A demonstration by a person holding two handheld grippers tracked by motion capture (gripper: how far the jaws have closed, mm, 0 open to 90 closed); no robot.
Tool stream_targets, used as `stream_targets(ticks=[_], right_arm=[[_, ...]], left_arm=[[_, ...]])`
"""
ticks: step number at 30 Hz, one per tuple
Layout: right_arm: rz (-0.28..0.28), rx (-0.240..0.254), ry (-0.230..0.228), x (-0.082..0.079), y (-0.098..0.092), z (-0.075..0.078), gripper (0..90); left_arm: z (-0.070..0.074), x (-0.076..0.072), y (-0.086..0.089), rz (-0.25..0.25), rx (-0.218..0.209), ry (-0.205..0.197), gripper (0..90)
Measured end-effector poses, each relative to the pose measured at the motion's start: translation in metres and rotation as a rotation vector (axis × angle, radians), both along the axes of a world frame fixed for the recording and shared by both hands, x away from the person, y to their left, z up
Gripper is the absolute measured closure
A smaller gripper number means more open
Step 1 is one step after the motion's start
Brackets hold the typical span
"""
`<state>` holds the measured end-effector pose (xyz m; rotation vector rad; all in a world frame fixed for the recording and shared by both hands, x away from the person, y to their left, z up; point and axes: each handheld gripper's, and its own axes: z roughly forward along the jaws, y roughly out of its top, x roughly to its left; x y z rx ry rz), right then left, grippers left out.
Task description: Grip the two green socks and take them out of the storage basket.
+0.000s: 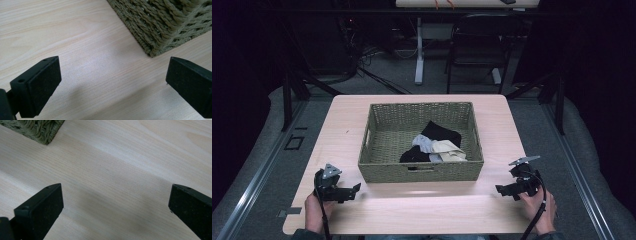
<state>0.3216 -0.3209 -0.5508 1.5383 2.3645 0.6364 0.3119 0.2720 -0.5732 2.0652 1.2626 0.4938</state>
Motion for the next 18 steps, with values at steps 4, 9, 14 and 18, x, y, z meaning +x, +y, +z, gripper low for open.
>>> stream_targets(ticks=[4, 9, 14, 18], right_arm=[[0.004, -0.006, 0.0, -0.0001, 0.0002, 0.0006, 0.0], [0.011, -0.01, 0.009, 0.0017, 0.0017, 0.0018, 0.0], [0.031, -0.029, 0.005, 0.0037, 0.0051, 0.0045, 0.0], [0.05, -0.049, -0.004, 0.0055, 0.0085, 0.0087, 0.0]], left_arm=[[-0.0005, 0.0004, -0.0001, -0.002, 0.001, 0.001, 0.2], [-0.0007, -0.0013, -0.0008, -0.006, 0.009, 0.0, 0.2], [-0.0012, -0.0008, -0.0001, -0.007, 0.01, -0.001, 0.3], [-0.0023, -0.0002, -0.0007, -0.011, 0.014, 0.004, 0.2]])
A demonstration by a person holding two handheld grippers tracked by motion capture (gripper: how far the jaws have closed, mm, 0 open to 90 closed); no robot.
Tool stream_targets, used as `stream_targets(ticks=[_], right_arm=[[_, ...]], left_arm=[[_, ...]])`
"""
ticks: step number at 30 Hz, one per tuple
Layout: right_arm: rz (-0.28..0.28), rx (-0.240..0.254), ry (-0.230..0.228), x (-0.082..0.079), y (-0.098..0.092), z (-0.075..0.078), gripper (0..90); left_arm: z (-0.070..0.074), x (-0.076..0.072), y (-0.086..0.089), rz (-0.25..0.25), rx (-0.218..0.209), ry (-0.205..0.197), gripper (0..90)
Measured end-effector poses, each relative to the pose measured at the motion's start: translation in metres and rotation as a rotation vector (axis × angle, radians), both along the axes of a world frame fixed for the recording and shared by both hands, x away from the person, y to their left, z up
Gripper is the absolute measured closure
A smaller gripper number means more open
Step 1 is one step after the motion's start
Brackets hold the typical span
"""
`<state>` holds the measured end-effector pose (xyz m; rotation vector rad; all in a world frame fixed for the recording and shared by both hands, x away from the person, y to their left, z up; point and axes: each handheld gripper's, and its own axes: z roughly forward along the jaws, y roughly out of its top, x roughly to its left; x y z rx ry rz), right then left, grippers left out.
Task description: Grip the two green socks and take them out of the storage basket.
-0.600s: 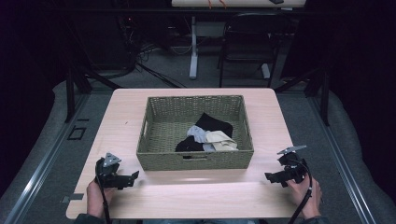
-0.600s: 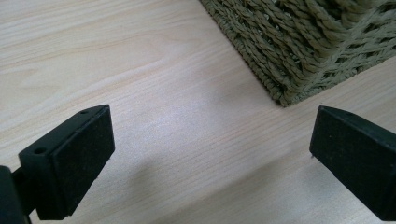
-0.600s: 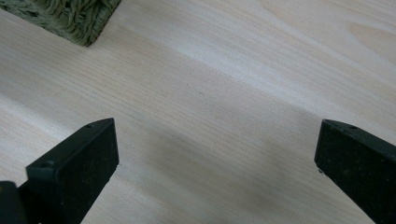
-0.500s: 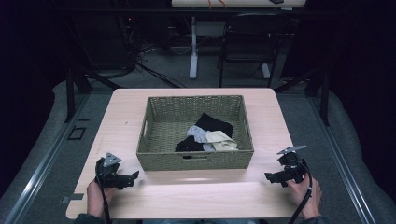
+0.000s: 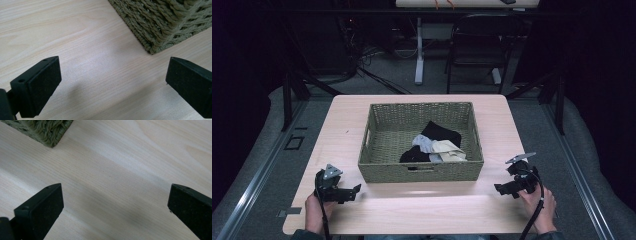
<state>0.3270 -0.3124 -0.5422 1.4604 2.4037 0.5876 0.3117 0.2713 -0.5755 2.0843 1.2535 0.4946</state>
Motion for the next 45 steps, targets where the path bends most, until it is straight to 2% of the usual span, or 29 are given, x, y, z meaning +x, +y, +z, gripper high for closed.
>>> stream_targets(ticks=[5, 8, 9, 13, 15, 19, 22, 24, 26, 28, 33, 34, 35, 36, 37, 38, 39, 44, 45], right_arm=[[0.011, -0.011, -0.002, 0.003, 0.002, 0.005, 0.0], [0.022, 0.002, 0.016, 0.007, 0.003, 0.009, 0.0], [0.03, -0.015, 0.019, 0.009, 0.004, 0.012, 0.0], [0.049, -0.015, 0.033, 0.011, 0.005, 0.019, 0.0], [0.054, -0.017, 0.033, 0.011, 0.005, 0.021, 0.0], [0.07, -0.031, 0.006, 0.013, 0.006, 0.035, 0.0], [0.076, -0.035, 0.007, 0.015, 0.006, 0.04, 0.0], [0.081, -0.001, -0.003, 0.018, 0.008, 0.048, 0.0], [0.08, 0.0, 0.002, 0.019, 0.008, 0.051, 0.0], [0.083, 0.049, 0.0, 0.022, 0.011, 0.06, 0.0], [0.092, 0.057, 0.001, 0.027, 0.016, 0.076, 0.0], [0.096, 0.044, -0.002, 0.028, 0.017, 0.081, 0.0], [0.095, 0.069, -0.007, 0.03, 0.02, 0.084, 0.0], [0.103, 0.065, -0.006, 0.031, 0.021, 0.089, 0.0], [0.112, 0.084, -0.01, 0.035, 0.026, 0.099, 0.0], [0.112, 0.084, -0.01, 0.035, 0.026, 0.099, 0.0], [0.129, 0.085, -0.011, 0.039, 0.031, 0.108, 0.0], [0.155, 0.102, -0.016, 0.048, 0.044, 0.124, 0.0], [0.17, 0.103, -0.015, 0.053, 0.051, 0.131, 0.0]], left_arm=[[0.0, -0.001, 0.002, 0.008, -0.008, 0.0, 0.3], [0.0, -0.002, 0.002, 0.01, -0.01, -0.002, 0.3], [0.001, -0.001, 0.002, 0.003, -0.005, -0.005, 0.2], [0.0, -0.001, -0.001, 0.001, -0.007, -0.003, 0.3], [0.0, 0.0, -0.001, 0.0, -0.008, -0.003, 0.2], [0.0, 0.0, -0.001, 0.001, -0.009, 0.001, 0.3], [0.0, 0.0, -0.002, 0.004, -0.013, 0.005, 0.3], [0.0, 0.001, -0.002, -0.002, -0.007, 0.003, 0.2], [0.0, 0.001, -0.002, -0.004, -0.007, 0.004, 0.2], [0.0, 0.001, -0.002, -0.004, -0.009, 0.004, 0.2], [0.0, 0.001, -0.002, -0.007, -0.007, 0.004, 0.2], [0.0, 0.001, -0.002, -0.007, -0.008, 0.005, 0.2], [0.0, 0.001, -0.002, -0.007, -0.008, 0.003, 0.3], [0.0, 0.001, -0.002, -0.007, -0.008, 0.004, 0.3], [0.0, 0.001, -0.002, -0.008, -0.009, 0.004, 0.2], [0.0, 0.001, -0.002, -0.008, -0.009, 0.004, 0.2], [0.0, 0.001, -0.003, -0.002, -0.014, 0.001, 0.3], [0.0, 0.001, -0.003, -0.003, -0.015, 0.001, 0.3], [0.0, 0.001, -0.003, -0.004, -0.015, 0.0, 0.2]])
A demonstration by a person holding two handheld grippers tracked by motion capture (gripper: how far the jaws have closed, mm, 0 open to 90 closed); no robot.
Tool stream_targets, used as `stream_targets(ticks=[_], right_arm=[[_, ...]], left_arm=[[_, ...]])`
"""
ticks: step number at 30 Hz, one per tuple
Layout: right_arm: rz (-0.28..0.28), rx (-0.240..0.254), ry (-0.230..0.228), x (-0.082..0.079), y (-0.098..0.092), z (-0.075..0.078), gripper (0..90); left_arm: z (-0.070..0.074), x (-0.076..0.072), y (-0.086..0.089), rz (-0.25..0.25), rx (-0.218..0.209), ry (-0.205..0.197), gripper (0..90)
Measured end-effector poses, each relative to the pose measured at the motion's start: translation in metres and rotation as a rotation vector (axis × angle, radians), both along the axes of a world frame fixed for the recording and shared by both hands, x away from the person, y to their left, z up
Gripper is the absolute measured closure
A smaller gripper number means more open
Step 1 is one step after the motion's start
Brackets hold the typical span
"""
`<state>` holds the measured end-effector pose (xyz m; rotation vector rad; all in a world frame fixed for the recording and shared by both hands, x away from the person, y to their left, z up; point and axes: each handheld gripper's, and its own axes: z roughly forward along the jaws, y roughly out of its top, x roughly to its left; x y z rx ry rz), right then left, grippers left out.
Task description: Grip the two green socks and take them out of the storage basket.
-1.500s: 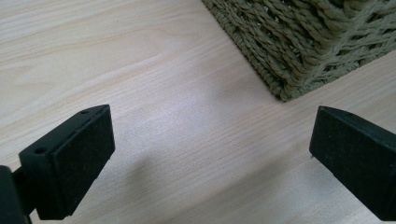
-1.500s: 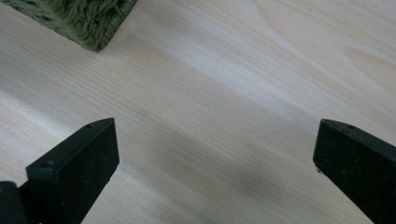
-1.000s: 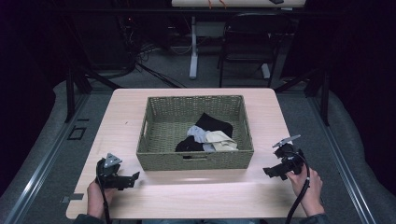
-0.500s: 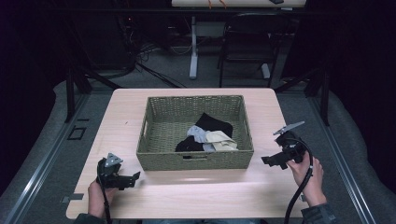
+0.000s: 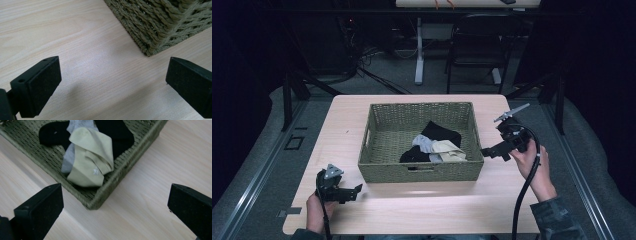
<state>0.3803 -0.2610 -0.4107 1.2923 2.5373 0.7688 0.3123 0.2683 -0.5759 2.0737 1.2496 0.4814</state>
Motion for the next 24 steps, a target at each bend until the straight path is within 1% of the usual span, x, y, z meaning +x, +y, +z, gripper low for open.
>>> stream_targets(ticks=[1, 2, 3, 8, 10, 11, 12, 14, 15, 16, 17, 18, 19, 20, 21, 22, 23, 24], right_arm=[[0.0, 0.0, 0.0, 0.0, 0.0, 0.0, 0.0], [0.013, -0.006, -0.005, 0.006, 0.008, 0.007, 0.0], [0.013, -0.006, -0.005, 0.006, 0.008, 0.007, 0.0], [0.057, -0.015, -0.001, 0.022, 0.031, 0.022, 0.0], [0.076, -0.031, 0.007, 0.029, 0.04, 0.026, 0.0], [0.077, -0.022, 0.005, 0.031, 0.044, 0.027, 0.0], [0.086, -0.027, 0.009, 0.035, 0.051, 0.027, 0.0], [0.097, -0.046, 0.021, 0.042, 0.059, 0.027, 0.0], [0.105, -0.062, 0.044, 0.05, 0.068, 0.024, 0.0], [0.105, -0.062, 0.044, 0.05, 0.068, 0.024, 0.0], [0.107, -0.063, 0.059, 0.054, 0.073, 0.022, 0.0], [0.111, -0.07, 0.069, 0.058, 0.077, 0.02, 0.0], [0.102, -0.072, 0.077, 0.064, 0.084, 0.014, 0.0], [0.109, -0.083, 0.091, 0.068, 0.087, 0.012, 0.0], [0.109, -0.083, 0.091, 0.068, 0.087, 0.012, 0.0], [0.102, -0.086, 0.097, 0.07, 0.09, 0.008, 0.0], [0.104, -0.106, 0.114, 0.076, 0.096, 0.0, 0.0], [0.104, -0.106, 0.114, 0.076, 0.096, 0.0, 0.0]], left_arm=[[0.0, 0.0, 0.0, 0.001, -0.001, 0.0, 0.2], [0.0, 0.0, 0.0, 0.0, -0.002, 0.001, 0.3], [0.0, 0.0, 0.0, 0.0, -0.002, 0.001, 0.3], [0.0, 0.0, 0.001, -0.005, 0.001, 0.004, 0.3], [0.0, 0.0, 0.0, -0.003, -0.001, 0.005, 0.2], [0.0, 0.0, 0.0, -0.003, -0.002, 0.005, 0.2], [0.0, 0.0, 0.001, -0.006, 0.0, 0.004, 0.2], [0.0, 0.0, 0.001, -0.008, 0.002, 0.005, 0.3], [0.0, 0.0, 0.001, -0.009, 0.002, 0.005, 0.3], [0.0, 0.0, 0.001, -0.009, 0.002, 0.004, 0.3], [0.0, 0.0, 0.001, -0.009, 0.002, 0.004, 0.3], [0.0, 0.0, 0.001, -0.009, -0.001, 0.003, 0.2], [0.0, 0.0, 0.001, -0.008, -0.001, 0.002, 0.3], [0.0, 0.0, 0.002, -0.009, -0.002, 0.002, 0.3], [0.0, 0.0, 0.002, -0.009, -0.002, 0.002, 0.3], [0.0, 0.0, 0.002, -0.009, -0.004, 0.001, 0.3], [0.0, 0.0, 0.002, -0.008, -0.007, 0.002, 0.2], [0.0, 0.0, 0.002, -0.008, -0.007, 0.002, 0.2]])
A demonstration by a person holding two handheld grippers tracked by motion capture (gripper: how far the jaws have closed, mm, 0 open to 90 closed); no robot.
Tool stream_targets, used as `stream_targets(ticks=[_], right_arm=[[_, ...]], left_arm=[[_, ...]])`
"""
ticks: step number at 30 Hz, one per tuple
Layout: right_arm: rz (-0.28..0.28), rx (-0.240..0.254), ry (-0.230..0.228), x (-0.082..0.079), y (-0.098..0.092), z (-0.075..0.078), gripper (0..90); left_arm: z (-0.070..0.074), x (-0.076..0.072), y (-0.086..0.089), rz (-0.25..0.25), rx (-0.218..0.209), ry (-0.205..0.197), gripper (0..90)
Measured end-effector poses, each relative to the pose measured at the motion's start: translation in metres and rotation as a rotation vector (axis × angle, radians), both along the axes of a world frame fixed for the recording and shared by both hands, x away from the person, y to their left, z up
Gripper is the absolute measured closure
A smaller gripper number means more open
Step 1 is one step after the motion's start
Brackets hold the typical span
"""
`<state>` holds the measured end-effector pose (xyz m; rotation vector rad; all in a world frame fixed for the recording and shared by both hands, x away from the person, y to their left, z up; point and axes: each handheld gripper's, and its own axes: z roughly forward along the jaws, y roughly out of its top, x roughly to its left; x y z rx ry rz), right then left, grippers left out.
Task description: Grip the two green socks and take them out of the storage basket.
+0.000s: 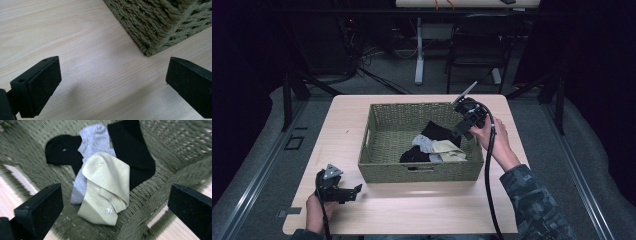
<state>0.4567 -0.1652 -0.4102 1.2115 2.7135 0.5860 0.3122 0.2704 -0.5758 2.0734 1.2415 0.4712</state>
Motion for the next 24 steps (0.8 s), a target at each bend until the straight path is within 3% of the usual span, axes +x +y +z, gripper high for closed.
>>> stream_targets(ticks=[2, 5, 8, 24], right_arm=[[0.009, -0.031, 0.033, 0.007, 0.006, -0.01, 0.8], [0.013, -0.039, 0.051, 0.012, 0.013, -0.019, 9.6], [0.018, -0.08, 0.084, 0.016, 0.021, -0.029, 14.5], [-0.03, -0.169, 0.162, 0.026, 0.041, -0.071, 36.6]], left_arm=[[0.0, 0.0, 0.0, 0.003, -0.003, 0.0, 0.3], [0.0, 0.0, 0.0, 0.003, -0.003, 0.0, 0.2], [0.0, 0.0, 0.0, 0.001, -0.002, 0.001, 0.2], [0.0, 0.0, 0.0, 0.001, -0.008, -0.005, 0.2]])
